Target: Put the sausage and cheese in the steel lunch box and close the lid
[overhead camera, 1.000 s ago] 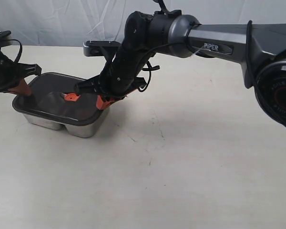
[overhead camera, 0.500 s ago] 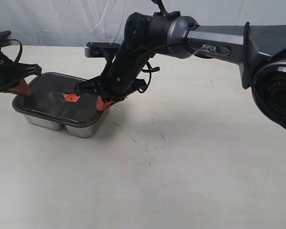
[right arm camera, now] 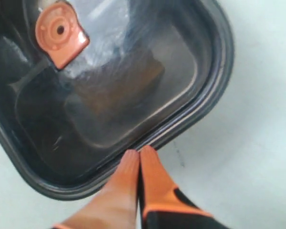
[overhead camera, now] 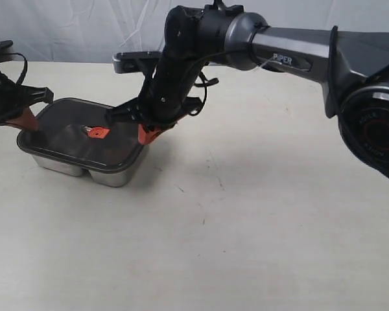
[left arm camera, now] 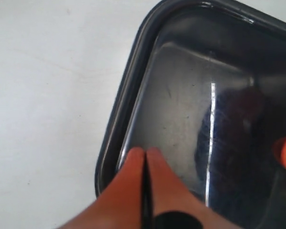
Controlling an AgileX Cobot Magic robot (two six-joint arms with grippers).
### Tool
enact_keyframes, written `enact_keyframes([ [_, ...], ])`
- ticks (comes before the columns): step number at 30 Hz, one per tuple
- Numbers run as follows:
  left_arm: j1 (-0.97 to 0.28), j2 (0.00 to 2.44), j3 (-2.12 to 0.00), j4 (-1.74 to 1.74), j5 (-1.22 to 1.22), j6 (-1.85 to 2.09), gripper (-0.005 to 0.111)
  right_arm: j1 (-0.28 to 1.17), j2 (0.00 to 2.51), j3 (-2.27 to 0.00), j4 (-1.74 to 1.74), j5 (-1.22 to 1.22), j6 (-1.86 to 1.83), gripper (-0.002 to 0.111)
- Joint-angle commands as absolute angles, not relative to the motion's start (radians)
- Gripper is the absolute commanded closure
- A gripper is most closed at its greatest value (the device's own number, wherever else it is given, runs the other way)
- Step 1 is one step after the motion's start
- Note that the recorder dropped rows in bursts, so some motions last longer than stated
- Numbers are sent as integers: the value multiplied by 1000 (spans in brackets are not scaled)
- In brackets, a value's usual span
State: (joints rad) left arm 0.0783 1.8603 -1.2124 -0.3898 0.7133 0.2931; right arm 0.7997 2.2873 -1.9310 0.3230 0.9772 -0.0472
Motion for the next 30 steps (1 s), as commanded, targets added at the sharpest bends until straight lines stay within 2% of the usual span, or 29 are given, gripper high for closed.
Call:
enact_keyframes([
  [1,78,1730,-1231,-364,733,297,107,750,2203,-1992,221,989,0,109],
  [12,78,1404,-1222,-320,650,291,107,617,1970,-1922,166,1060,0,109],
  [20,78,1103,-1028,-303,514,299,107,617,1633,-1515,147,891,0,109],
  [25,78,948,-918,-243,585,299,107,617,1372,-1218,136,768,0,109],
  [30,78,887,-884,-203,705,292,107,617,1208,-1028,140,657,0,109],
])
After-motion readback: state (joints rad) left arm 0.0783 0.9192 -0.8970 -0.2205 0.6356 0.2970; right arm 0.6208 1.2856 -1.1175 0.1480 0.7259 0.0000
